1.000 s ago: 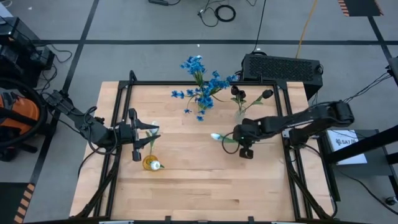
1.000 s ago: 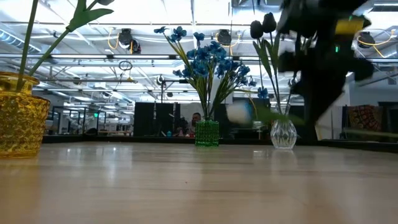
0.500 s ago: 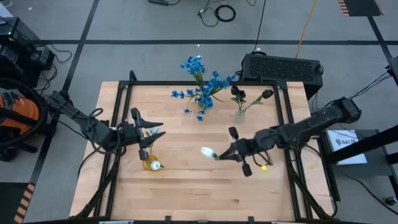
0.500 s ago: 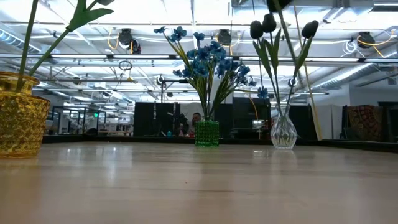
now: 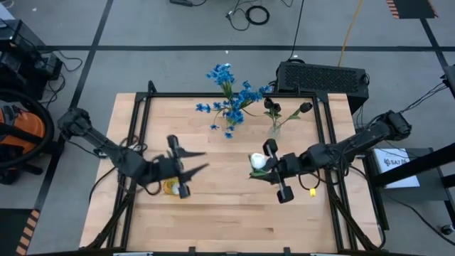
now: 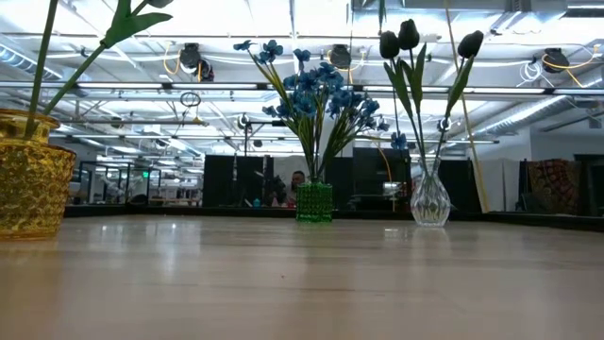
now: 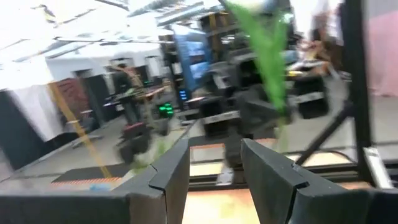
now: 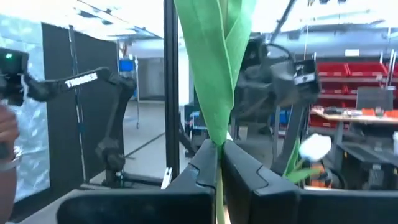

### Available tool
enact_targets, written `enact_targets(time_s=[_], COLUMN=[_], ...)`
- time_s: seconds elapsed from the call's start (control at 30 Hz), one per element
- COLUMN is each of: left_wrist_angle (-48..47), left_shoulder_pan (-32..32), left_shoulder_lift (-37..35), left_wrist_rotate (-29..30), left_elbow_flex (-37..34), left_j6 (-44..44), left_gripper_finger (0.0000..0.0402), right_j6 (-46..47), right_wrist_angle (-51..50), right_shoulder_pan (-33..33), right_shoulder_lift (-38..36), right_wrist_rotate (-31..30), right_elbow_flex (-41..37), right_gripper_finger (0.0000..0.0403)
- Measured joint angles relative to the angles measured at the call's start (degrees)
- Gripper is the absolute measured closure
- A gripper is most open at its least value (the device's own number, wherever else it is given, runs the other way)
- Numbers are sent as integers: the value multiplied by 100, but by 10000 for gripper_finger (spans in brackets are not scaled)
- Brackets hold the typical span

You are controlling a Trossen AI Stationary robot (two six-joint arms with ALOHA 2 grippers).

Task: Sort flowers into vase by color
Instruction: Put the white tulip into the yellow vase

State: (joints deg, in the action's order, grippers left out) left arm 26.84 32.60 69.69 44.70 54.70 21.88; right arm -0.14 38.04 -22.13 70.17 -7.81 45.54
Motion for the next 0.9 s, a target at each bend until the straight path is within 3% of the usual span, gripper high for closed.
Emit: enact_targets(time_s=[0.1,0.33,0.6,0.9], left_wrist_angle=[-277,-867,-1168,-1207], left_shoulder_pan=[3,-44,-61,-204], left_shoulder_lift=[429,998,1015,1058], left_wrist_rotate=[-270,-263,-299,-861], left_elbow_flex=[429,979,990,987], left_j6=[-60,-765,-1405,-1430], left_gripper_finger=[249,249,249,249], right_j6=[-77,-452,-875,-1003], right_wrist_angle=[525,2043,1387,932], right_shoulder_pan=[0,18,39,84], right_shoulder_lift=[55,702,1439,1752], right_wrist_rotate=[4,49,67,63], right_elbow_flex=[0,79,939,1305], right_gripper_finger=[399,399,399,399])
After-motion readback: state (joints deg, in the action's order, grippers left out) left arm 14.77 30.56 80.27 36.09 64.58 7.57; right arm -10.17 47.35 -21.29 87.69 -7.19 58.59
